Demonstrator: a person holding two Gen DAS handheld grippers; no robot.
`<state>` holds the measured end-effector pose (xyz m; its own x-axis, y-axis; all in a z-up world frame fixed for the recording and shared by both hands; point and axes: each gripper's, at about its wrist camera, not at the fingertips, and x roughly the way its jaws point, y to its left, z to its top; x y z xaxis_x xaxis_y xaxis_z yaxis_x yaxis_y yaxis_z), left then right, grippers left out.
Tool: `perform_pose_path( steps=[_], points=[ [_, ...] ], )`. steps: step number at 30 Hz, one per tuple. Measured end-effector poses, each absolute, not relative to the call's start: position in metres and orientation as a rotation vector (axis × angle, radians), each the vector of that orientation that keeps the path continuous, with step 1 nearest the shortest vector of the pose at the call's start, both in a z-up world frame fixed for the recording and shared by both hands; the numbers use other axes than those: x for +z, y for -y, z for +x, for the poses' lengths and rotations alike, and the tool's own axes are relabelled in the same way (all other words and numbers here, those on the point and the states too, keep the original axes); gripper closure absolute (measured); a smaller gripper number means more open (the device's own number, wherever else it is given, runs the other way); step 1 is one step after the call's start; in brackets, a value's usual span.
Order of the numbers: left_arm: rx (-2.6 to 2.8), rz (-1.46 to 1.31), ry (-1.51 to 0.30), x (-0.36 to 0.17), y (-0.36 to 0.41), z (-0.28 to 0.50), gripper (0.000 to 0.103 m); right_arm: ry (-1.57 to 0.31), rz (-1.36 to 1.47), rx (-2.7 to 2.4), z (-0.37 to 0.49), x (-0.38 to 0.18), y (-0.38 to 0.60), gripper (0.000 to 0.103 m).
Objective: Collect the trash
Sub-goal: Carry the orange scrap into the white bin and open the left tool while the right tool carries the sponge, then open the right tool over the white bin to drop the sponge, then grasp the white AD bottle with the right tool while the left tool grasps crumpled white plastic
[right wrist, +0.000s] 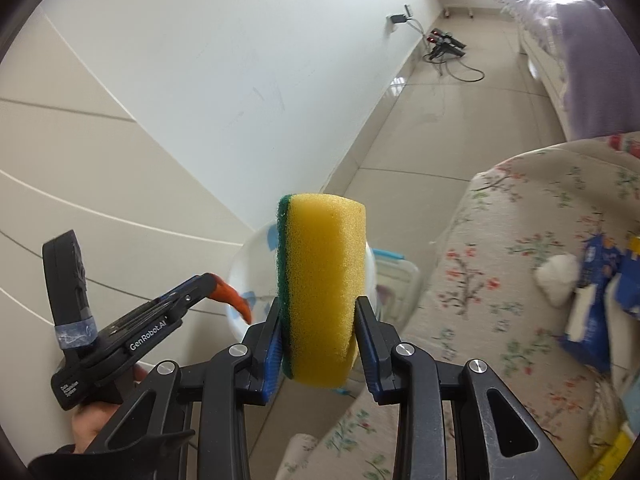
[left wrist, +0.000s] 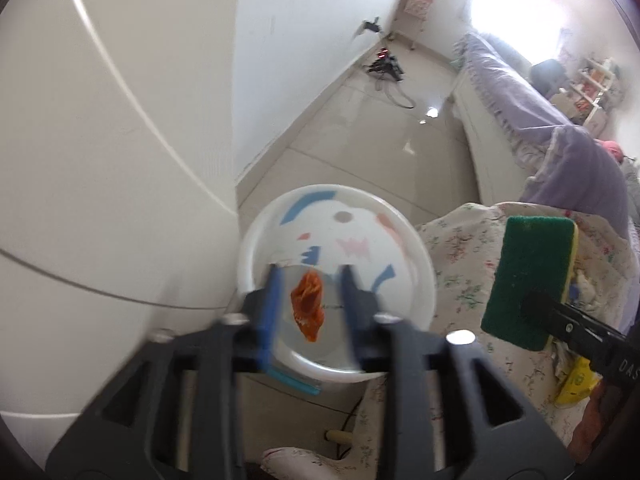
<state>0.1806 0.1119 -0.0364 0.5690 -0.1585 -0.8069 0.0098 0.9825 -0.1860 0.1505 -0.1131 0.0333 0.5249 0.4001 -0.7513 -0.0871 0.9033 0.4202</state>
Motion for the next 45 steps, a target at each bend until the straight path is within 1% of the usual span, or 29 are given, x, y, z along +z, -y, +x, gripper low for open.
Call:
perform_pose_path(
  steps=[1, 4, 5, 6, 12, 20, 21, 22, 23, 24, 35, 38, 45],
  points=[
    [-0.074, -0.174, -0.966, -0.037, -0.114, 0.18, 0.026, -0.986, 0.351, 0.303, 0.154, 0.029, 0.11, 0.069],
    [-0.034, -0.16, -0.972, -0.036, -0.12, 0.178, 0.023, -1.001, 0.357, 0.312, 0.159, 0.022, 0.104, 0.069],
    [-0.034, -0.149, -0.976, -0.036, -0.121, 0.178, 0.02, -1.007, 0.359, 0.313, 0.161, 0.018, 0.103, 0.068],
    [-0.032, -0.131, -0.983, -0.036, -0.121, 0.176, 0.016, -1.012, 0.361, 0.315, 0.164, 0.015, 0.102, 0.068],
    [-0.006, -0.077, -1.009, -0.039, -0.124, 0.171, 0.009, -1.018, 0.369, 0.317, 0.17, 0.005, 0.099, 0.068],
    [0.009, -0.037, -1.013, -0.042, -0.127, 0.166, 0.007, -1.0, 0.377, 0.329, 0.181, -0.002, 0.096, 0.066],
    [0.01, -0.037, -1.014, -0.042, -0.127, 0.167, 0.007, -0.993, 0.38, 0.338, 0.182, -0.002, 0.096, 0.056],
    [0.013, -0.036, -1.015, -0.042, -0.129, 0.166, 0.007, -0.993, 0.381, 0.339, 0.178, -0.001, 0.096, 0.044],
    [0.017, -0.037, -1.014, -0.042, -0.13, 0.166, 0.006, -0.994, 0.381, 0.326, 0.178, -0.002, 0.097, 0.023],
    [0.019, -0.039, -1.013, -0.042, -0.132, 0.166, 0.006, -0.98, 0.381, 0.304, 0.176, 0.0, 0.099, 0.021],
    [0.015, -0.047, -1.013, -0.041, -0.134, 0.164, 0.004, -0.956, 0.384, 0.237, 0.17, 0.011, 0.119, 0.021],
    [0.006, -0.051, -1.017, -0.041, -0.133, 0.164, 0.002, -0.958, 0.375, 0.225, 0.171, 0.015, 0.122, 0.021],
    [-0.01, -0.053, -1.025, -0.038, -0.124, 0.165, 0.001, -0.955, 0.359, 0.185, 0.16, 0.027, 0.142, 0.019]
  ],
)
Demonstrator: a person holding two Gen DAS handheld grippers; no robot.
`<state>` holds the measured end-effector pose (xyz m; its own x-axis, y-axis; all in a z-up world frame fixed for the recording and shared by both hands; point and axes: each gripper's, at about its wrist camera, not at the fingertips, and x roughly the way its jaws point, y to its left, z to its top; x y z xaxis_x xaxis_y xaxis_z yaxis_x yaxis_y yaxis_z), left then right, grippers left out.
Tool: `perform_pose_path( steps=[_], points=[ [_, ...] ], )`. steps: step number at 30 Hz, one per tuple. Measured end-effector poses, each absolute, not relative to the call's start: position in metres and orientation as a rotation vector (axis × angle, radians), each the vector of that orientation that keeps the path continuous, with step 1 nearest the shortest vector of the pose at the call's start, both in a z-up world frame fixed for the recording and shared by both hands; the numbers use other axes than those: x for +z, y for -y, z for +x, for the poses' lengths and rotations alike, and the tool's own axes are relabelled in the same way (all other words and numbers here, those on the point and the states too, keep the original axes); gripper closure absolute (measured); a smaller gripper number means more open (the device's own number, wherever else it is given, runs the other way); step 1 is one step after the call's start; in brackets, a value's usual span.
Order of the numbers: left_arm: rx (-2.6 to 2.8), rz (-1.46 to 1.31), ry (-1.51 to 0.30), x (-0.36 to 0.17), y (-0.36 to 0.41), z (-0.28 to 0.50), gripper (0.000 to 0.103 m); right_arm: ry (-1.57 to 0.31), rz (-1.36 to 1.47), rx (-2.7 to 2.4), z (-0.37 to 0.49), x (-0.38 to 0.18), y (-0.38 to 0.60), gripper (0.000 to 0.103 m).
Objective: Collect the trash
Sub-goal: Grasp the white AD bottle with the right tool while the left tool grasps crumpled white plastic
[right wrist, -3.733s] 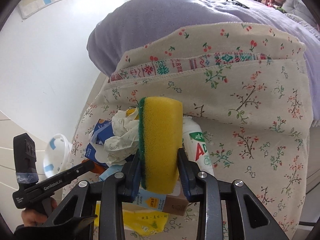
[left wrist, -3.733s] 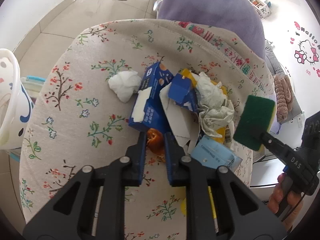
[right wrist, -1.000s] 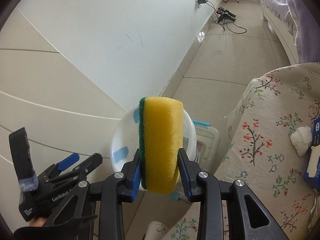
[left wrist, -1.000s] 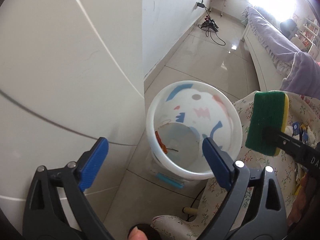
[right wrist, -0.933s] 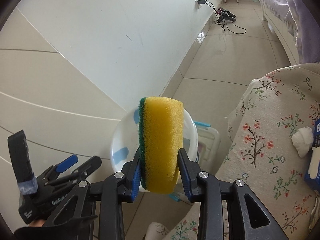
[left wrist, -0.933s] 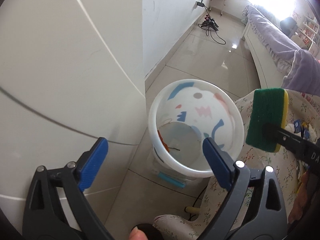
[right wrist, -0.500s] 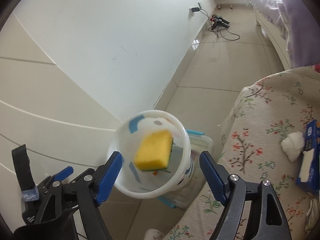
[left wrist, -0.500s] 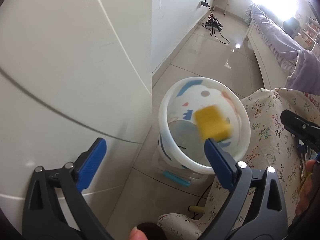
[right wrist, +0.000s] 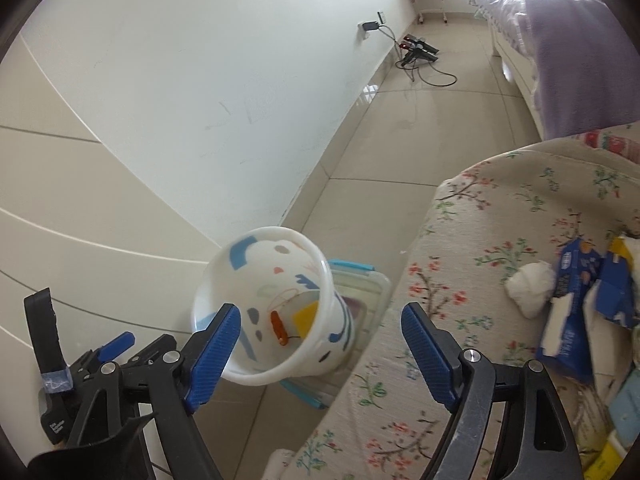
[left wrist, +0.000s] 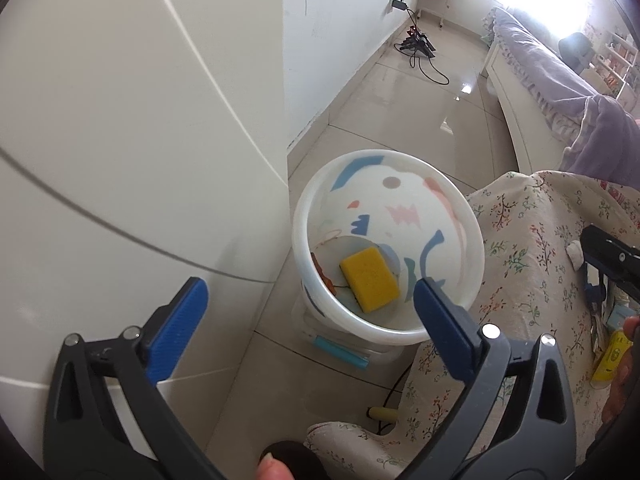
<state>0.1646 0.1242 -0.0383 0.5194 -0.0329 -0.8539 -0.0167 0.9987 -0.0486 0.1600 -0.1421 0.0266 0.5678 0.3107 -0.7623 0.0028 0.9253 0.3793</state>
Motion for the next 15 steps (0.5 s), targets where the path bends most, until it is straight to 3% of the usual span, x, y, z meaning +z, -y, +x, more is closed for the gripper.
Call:
perform_pose_path(
  steps=[15],
  points=[
    [-0.081, -0.022, -1.02, -0.031, -0.09, 0.154, 0.001, -0.937, 0.348, 0.095, 0.113, 0.049, 0.195, 0.016]
  ],
)
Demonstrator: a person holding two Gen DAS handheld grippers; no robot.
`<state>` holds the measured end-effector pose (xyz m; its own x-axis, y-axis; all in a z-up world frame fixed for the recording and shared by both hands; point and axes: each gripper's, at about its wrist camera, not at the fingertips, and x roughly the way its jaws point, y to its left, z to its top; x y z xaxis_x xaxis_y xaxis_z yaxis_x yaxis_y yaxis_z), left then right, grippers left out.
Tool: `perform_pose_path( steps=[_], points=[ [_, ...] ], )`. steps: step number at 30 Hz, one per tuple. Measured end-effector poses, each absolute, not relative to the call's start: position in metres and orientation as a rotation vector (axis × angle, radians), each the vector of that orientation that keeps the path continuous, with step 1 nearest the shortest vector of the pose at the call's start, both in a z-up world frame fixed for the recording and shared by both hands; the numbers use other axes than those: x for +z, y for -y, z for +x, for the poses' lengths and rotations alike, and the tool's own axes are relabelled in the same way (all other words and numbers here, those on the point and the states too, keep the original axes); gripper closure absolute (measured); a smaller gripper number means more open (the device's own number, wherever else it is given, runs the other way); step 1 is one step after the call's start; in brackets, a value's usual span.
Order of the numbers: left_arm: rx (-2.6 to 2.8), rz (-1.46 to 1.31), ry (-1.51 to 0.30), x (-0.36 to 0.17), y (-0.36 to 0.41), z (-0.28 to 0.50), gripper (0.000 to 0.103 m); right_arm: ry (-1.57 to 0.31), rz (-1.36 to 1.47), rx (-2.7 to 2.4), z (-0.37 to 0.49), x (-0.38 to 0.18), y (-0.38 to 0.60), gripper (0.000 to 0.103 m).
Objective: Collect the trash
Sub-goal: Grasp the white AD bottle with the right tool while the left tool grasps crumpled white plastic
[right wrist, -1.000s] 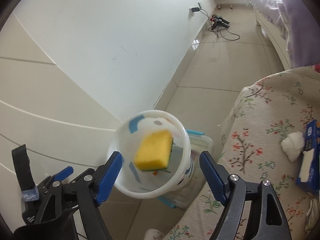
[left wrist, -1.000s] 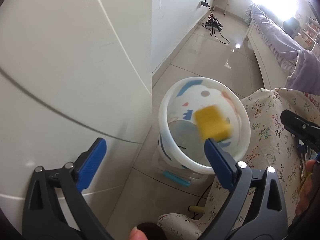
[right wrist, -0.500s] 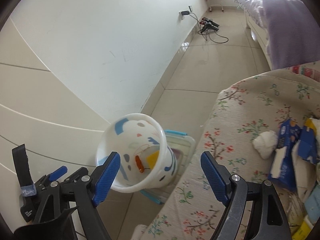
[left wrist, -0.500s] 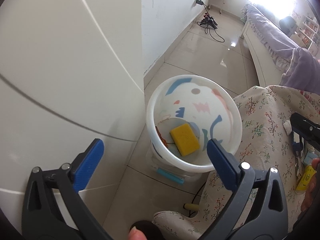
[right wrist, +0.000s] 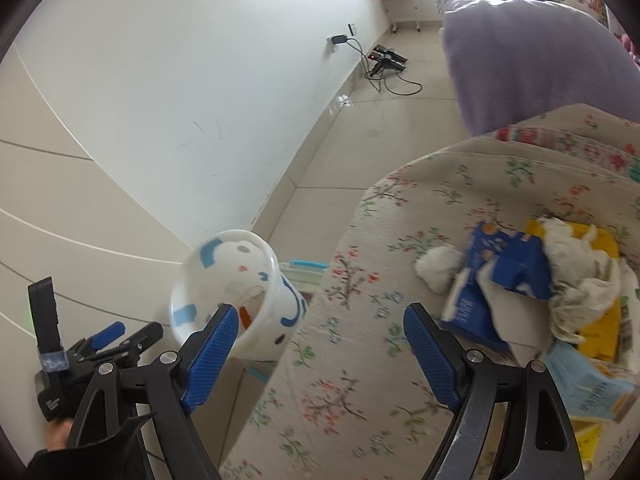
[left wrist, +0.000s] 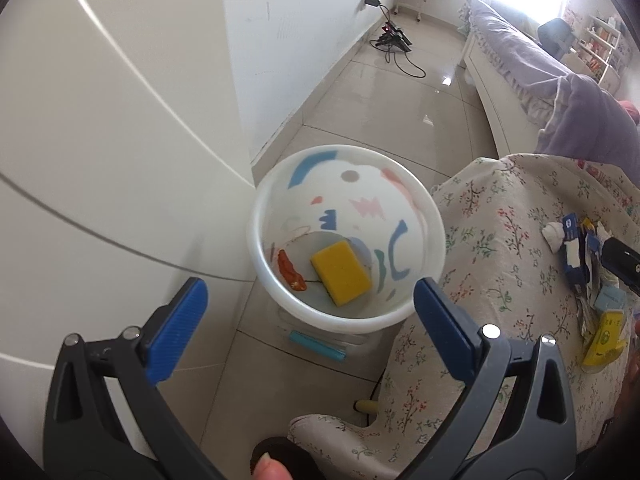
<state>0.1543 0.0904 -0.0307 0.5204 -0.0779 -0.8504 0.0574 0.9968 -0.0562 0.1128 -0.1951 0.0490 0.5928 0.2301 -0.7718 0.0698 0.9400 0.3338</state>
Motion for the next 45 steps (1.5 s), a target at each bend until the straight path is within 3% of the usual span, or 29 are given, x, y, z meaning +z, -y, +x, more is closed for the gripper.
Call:
perform_pose_path(
  steps=[13, 34, 37, 39, 42, 45],
  points=[
    [-0.204, -0.004, -1.008, -0.02, -0.041, 0.14, 0.001, -0.922, 0.291, 0.019, 0.06, 0.06, 0.258, 0.014],
    [-0.324, 0.096, -1.013, -0.017, 0.071, 0.144, 0.001, -1.055, 0.441, -0.303, 0.027, 0.027, 0.408, 0.014],
    [-0.352, 0.1, -1.041, -0.022, 0.09, 0.152, 0.001, -1.093, 0.464, -0.334, 0.033, 0.015, 0.419, 0.018],
    [-0.372, 0.108, -1.065, -0.027, 0.105, 0.159, 0.001, -1.116, 0.497, -0.353, 0.036, 0.006, 0.428, 0.029],
    [-0.407, 0.092, -1.099, -0.033, 0.123, 0.166, 0.001, -1.147, 0.522, -0.372, 0.04, -0.006, 0.437, 0.037],
    [-0.42, 0.07, -1.136, -0.038, 0.142, 0.17, 0.002, -1.172, 0.526, -0.378, 0.043, -0.014, 0.44, 0.041]
  ],
)
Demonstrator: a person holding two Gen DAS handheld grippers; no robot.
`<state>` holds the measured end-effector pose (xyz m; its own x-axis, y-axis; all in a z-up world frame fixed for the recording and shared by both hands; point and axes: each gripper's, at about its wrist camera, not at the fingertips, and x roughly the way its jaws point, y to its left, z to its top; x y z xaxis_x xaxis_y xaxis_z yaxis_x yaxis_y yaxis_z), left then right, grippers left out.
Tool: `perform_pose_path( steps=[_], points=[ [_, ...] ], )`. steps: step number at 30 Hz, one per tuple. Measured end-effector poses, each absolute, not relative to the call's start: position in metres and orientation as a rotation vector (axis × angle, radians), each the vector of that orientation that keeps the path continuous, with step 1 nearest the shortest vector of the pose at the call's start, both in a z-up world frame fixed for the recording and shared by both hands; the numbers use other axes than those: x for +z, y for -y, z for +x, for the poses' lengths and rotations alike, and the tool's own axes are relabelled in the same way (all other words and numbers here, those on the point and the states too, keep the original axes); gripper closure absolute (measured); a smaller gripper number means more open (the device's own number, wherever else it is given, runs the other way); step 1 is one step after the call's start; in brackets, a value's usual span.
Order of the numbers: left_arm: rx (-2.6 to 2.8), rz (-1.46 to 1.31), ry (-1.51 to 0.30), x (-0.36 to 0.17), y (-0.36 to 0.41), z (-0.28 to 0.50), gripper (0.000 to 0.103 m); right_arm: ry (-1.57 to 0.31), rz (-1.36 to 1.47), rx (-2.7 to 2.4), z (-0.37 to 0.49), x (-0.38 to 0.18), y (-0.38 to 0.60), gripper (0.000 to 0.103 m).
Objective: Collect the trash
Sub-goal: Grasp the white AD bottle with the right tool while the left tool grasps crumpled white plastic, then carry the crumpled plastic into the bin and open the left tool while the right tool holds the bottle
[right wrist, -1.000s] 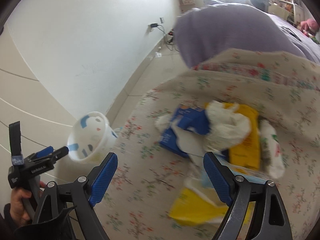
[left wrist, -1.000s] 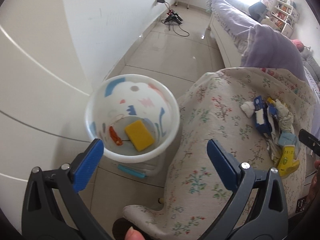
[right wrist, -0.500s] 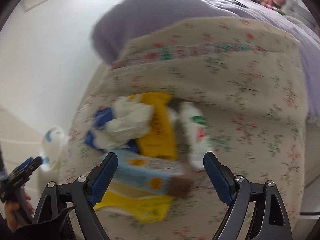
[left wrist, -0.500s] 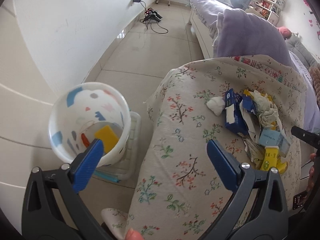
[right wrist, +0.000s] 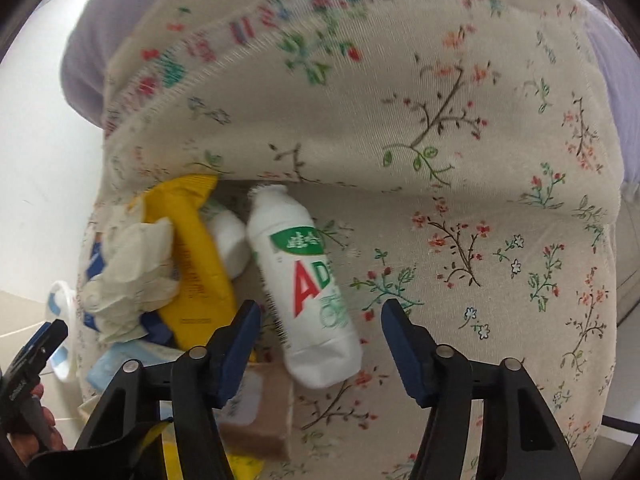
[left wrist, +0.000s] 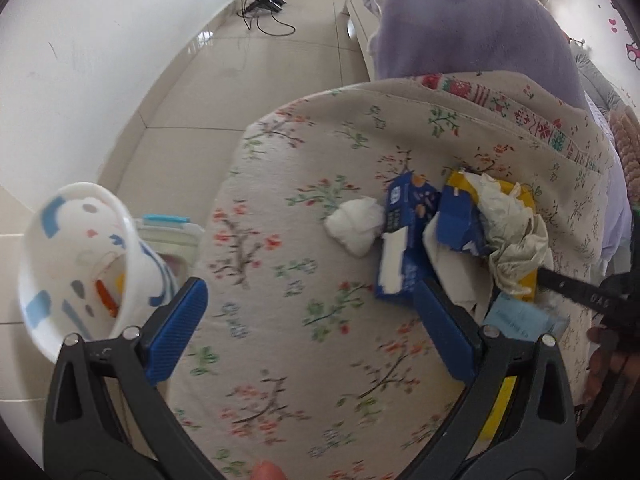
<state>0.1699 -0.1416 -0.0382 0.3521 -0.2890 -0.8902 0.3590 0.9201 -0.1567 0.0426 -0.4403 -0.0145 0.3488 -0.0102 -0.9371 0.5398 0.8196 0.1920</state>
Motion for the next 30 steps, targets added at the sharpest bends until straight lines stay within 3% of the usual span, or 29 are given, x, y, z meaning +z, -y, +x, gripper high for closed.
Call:
perform_pose_path(
  steps=[8, 16, 30],
  points=[
    [-0.582, 0.045, -1.109, -0.019, 0.193, 0.157, 0.018, -1.178, 0.521, -0.334, 0.045, -0.017, 0.437, 0.066],
    [-0.749, 0.064, -1.114, -0.021, 0.24, 0.137, 0.042, -1.105, 0.531, -0.351, 0.013, 0.017, 0.441, 0.067],
    [-0.807, 0.051, -1.207, -0.04, 0.271, 0.135, 0.045, -1.069, 0.537, -0.347, -0.02, 0.032, 0.468, 0.067]
  ],
)
